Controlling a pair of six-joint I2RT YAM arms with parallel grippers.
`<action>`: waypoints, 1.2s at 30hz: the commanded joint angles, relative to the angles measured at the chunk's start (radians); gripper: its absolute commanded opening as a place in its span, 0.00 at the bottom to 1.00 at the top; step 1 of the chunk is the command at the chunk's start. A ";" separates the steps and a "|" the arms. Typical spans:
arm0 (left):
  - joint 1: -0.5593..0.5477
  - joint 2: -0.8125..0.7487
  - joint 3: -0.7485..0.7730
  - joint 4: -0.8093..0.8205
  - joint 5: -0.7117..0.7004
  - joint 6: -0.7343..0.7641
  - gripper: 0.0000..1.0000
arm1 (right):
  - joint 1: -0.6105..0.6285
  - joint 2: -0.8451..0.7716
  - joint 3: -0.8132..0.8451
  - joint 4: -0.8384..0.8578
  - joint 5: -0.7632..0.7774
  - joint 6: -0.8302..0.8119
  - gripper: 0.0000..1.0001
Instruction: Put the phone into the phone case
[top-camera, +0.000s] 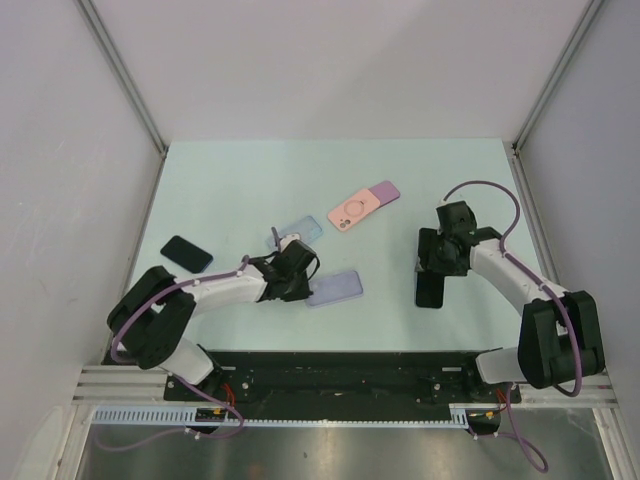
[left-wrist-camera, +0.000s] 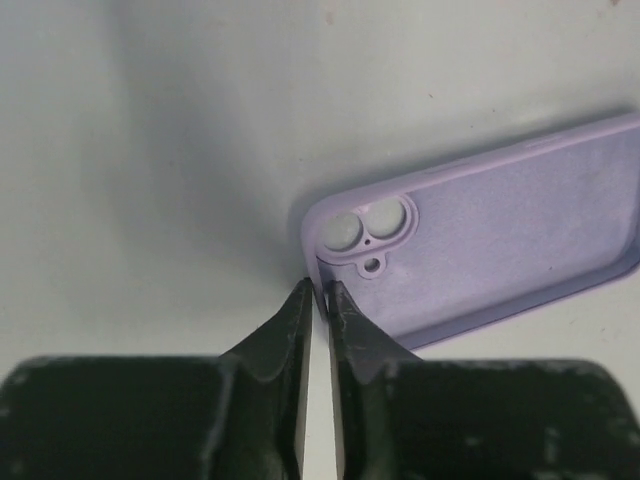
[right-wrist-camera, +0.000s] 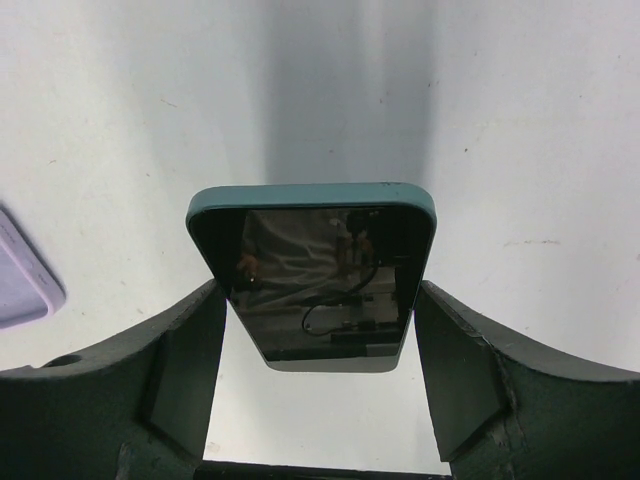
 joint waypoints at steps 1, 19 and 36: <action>-0.029 0.048 0.093 -0.049 -0.036 0.087 0.00 | 0.004 -0.047 -0.001 0.030 -0.002 0.002 0.49; -0.144 0.078 0.268 0.015 0.150 0.685 0.00 | 0.002 -0.081 -0.017 0.027 -0.007 0.025 0.45; 0.020 -0.274 0.181 0.055 0.139 0.486 0.99 | 0.125 -0.211 -0.028 0.051 -0.109 -0.037 0.43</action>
